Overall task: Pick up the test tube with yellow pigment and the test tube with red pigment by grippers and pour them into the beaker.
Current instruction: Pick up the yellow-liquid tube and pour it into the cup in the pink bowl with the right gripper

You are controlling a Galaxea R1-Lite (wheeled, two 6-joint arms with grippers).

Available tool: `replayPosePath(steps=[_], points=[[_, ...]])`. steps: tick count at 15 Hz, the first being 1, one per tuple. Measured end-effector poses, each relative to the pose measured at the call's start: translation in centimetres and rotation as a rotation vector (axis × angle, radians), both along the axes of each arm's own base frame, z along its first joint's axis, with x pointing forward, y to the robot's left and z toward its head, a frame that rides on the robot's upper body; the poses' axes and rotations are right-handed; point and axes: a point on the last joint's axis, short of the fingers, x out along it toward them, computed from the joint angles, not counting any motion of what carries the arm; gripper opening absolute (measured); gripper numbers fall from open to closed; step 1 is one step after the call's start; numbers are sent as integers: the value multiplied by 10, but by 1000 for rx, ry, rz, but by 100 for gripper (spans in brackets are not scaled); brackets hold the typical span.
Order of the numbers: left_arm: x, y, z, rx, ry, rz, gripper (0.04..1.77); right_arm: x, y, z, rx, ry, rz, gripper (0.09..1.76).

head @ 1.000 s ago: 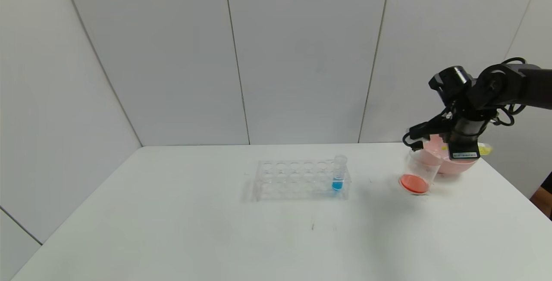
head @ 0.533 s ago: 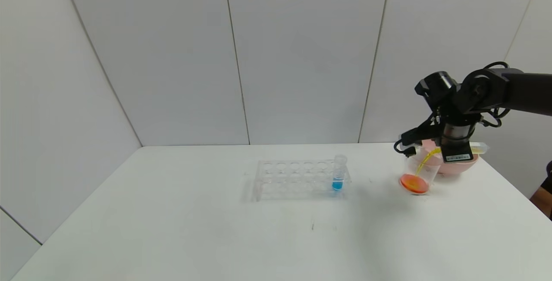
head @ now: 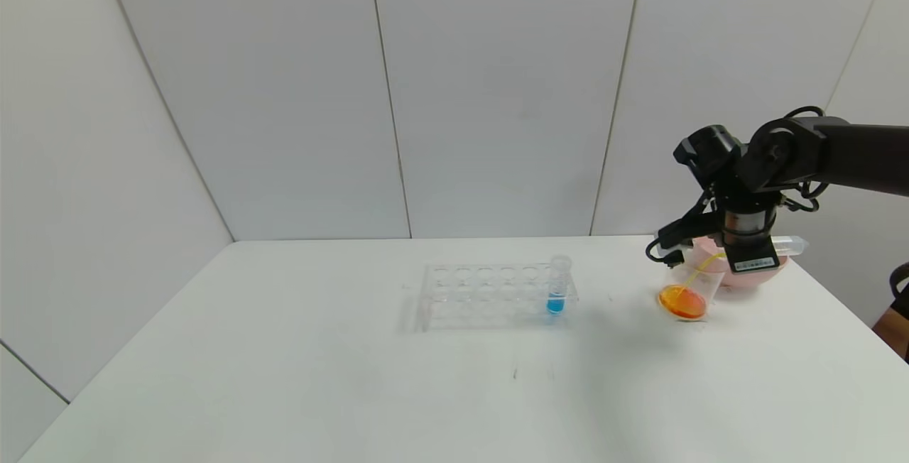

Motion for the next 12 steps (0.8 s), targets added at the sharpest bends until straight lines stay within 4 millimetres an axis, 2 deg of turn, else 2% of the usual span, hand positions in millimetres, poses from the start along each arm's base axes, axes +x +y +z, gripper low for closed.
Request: replayPosePath(steps=[12], points=[[0,0,0,0,-1,0,172,-3,7,0,-71,20,4,52]])
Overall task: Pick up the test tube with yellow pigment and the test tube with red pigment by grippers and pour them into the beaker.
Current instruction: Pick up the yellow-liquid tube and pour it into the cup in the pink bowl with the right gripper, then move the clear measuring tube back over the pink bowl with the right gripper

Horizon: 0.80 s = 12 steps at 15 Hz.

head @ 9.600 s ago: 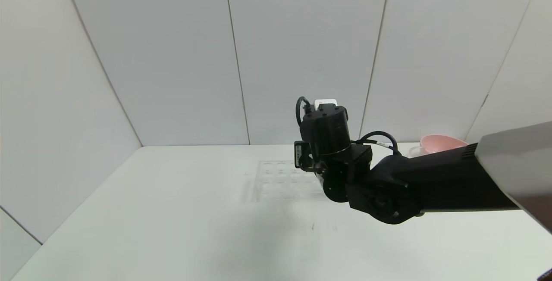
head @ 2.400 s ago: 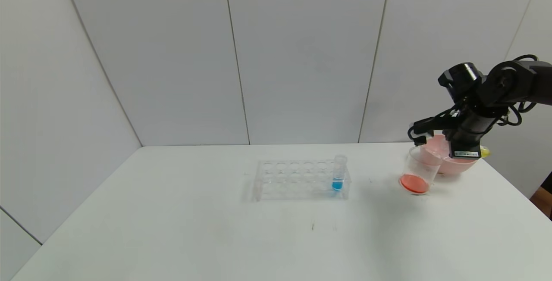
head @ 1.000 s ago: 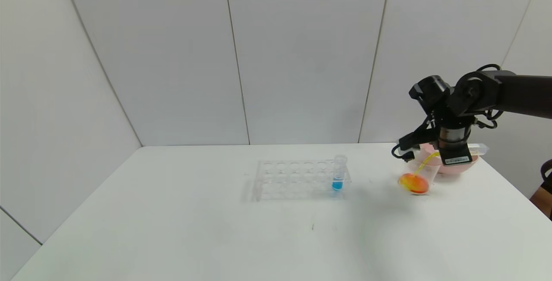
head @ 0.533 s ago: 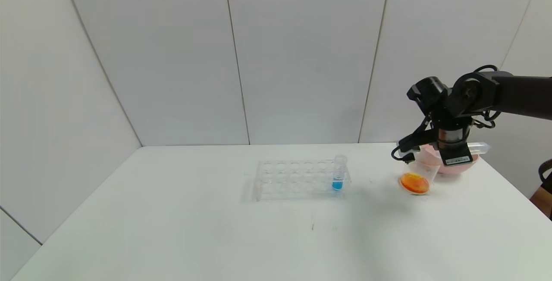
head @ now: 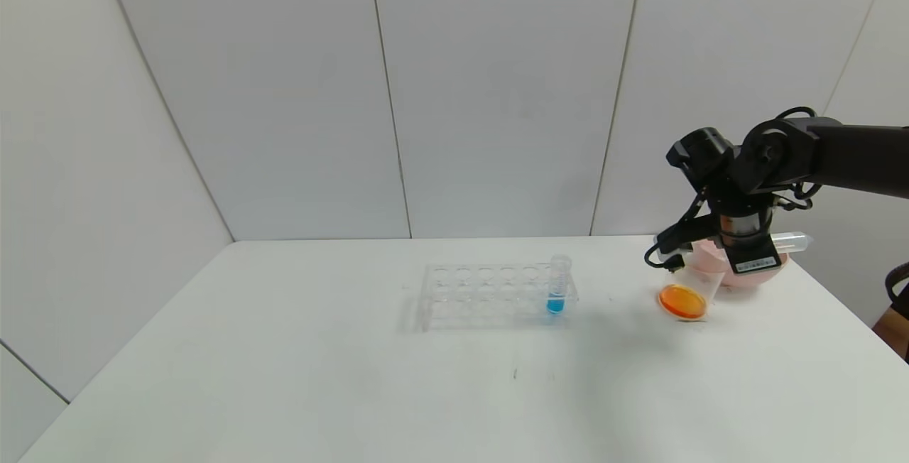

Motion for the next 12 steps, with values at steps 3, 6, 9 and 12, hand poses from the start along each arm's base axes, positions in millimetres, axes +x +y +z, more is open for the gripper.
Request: replayPosePath(steps=[3,6,9,12], points=[[0,0,0,0,0,0,172,0,0,0,0,3,0,52],[0,0,0,0,0,0,172,0,0,0,1,3,-1,52],[0,0,0,0,0,0,172,-2,-2,3,9,-7,-8,52],[0,0,0,0,0,0,172,-8,-12,15,161,-24,17,52]])
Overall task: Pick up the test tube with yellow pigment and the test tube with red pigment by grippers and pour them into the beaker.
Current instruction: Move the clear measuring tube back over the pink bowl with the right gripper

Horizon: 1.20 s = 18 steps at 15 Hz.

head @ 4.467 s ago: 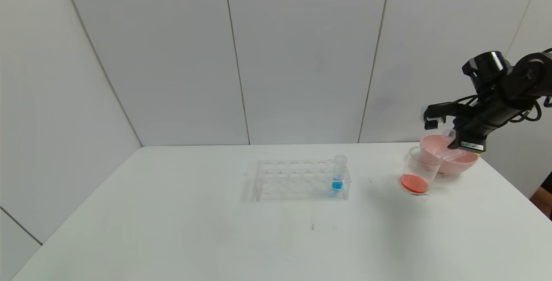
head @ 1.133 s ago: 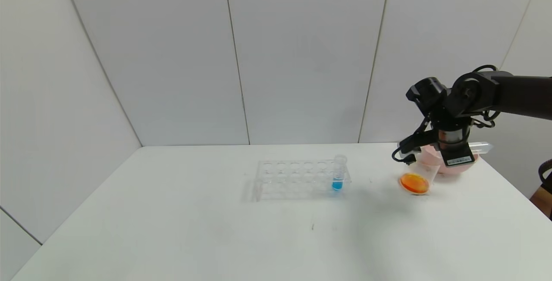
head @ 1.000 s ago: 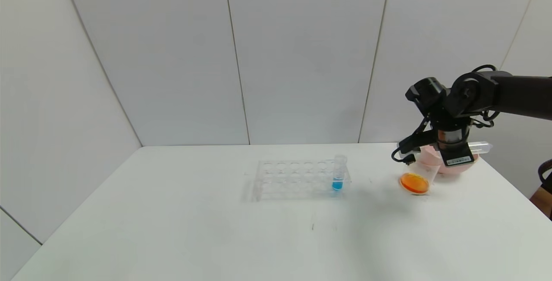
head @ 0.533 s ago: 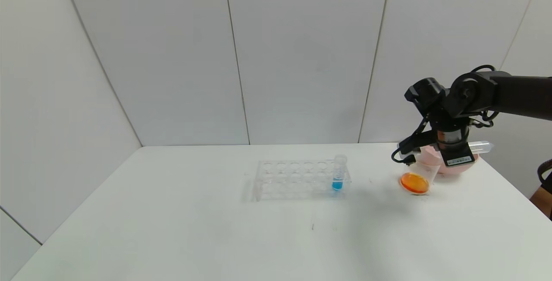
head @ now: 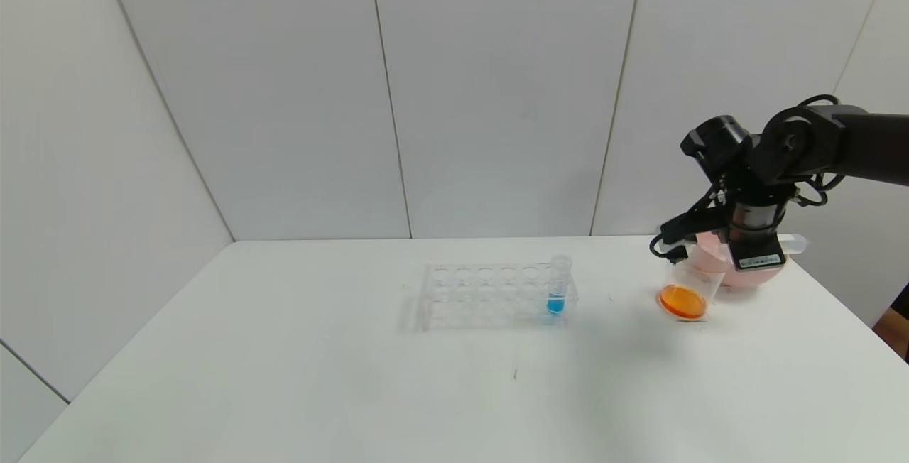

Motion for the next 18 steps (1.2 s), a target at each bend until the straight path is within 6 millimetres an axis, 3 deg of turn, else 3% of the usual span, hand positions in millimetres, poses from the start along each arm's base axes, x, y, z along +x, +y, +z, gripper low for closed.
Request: replayPosePath(steps=[7,11,18], points=[[0,0,0,0,0,0,172,-43,-78,47,623,-47,-32,52],[0,0,0,0,0,0,172,-67,-118,58,923,-99,-69,52],[0,0,0,0,0,0,172,-66,-142,64,1308,-203,-247,52]])
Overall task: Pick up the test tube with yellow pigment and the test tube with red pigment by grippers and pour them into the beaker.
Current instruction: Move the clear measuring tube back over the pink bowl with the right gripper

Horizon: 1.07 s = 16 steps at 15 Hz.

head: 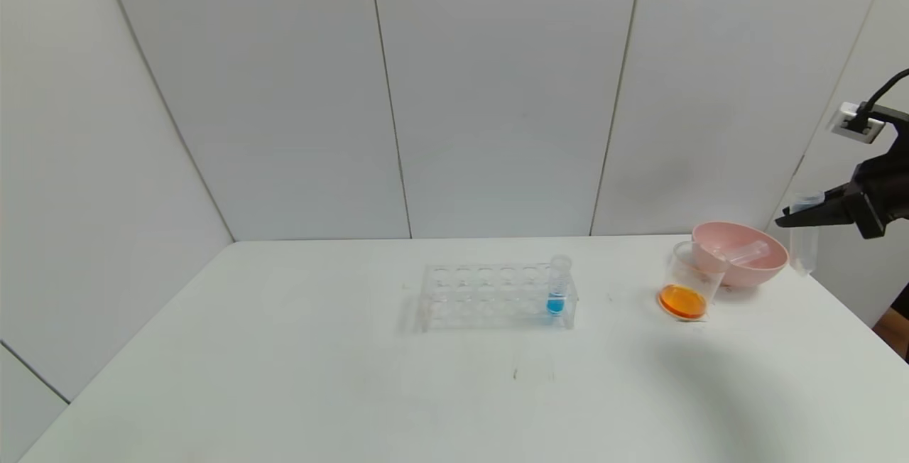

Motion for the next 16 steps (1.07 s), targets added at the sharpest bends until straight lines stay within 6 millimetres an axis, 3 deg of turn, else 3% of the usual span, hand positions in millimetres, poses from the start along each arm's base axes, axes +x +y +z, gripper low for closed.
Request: replayPosePath(steps=[6,10,16], points=[[0,0,0,0,0,0,172,17,-16,1,140,-149,-127,52],[0,0,0,0,0,0,172,31,-24,-4,196,-267,-315,52],[0,0,0,0,0,0,172,56,-30,-35,207,-322,-452,52]])
